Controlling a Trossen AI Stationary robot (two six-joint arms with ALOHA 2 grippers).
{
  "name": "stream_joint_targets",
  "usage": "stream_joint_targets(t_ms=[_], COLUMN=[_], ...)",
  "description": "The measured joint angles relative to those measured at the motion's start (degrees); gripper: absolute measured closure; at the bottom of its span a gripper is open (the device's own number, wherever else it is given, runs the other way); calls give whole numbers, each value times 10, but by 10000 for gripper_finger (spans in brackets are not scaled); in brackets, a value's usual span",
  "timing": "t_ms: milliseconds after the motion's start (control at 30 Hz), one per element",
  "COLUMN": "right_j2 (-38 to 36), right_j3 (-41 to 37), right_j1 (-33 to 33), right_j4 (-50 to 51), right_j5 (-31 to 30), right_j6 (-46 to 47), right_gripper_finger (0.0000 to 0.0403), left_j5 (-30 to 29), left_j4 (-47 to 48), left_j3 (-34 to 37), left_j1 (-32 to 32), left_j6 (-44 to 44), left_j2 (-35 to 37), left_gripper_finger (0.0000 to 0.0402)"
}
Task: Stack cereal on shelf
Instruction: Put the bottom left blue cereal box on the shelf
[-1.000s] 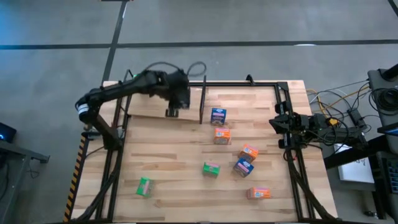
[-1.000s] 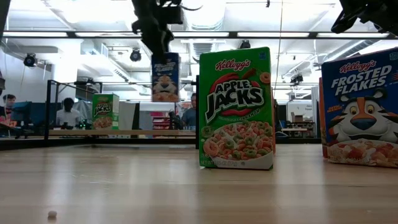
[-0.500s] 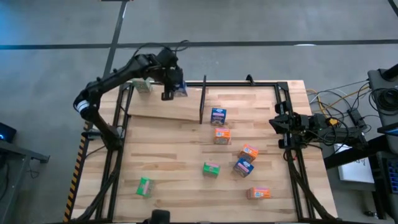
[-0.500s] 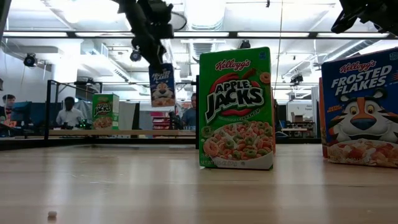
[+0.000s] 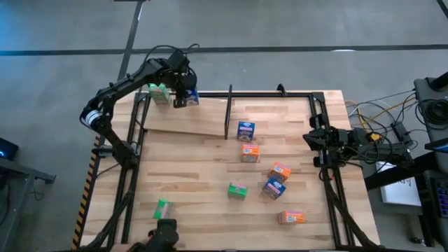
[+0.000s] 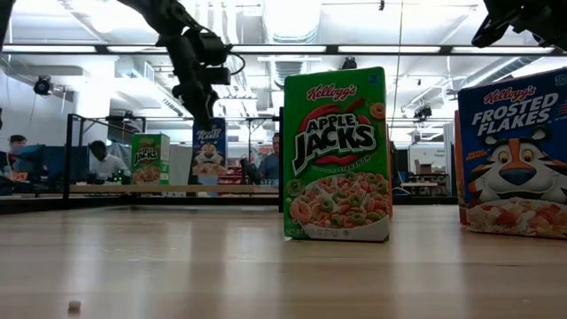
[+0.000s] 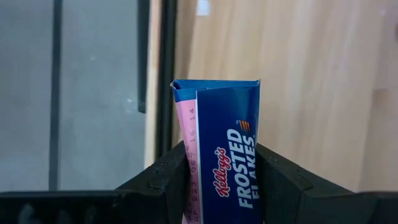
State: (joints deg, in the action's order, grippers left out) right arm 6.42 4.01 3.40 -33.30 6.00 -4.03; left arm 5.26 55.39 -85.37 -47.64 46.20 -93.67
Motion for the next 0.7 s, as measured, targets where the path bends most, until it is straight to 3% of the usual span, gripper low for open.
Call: stream_joint_targets(t_ms=[700], right_j2=[0], right_j3=[0], right_j1=[0], right_j4=[0], right_j5=[0], right_j6=[4], right_gripper_finger=[394], left_j5=[18], left_j4=[-35], left_j3=[48], left_j1=[-23], left_j6=[26], left_j2=[0], left_gripper_finger=[264])
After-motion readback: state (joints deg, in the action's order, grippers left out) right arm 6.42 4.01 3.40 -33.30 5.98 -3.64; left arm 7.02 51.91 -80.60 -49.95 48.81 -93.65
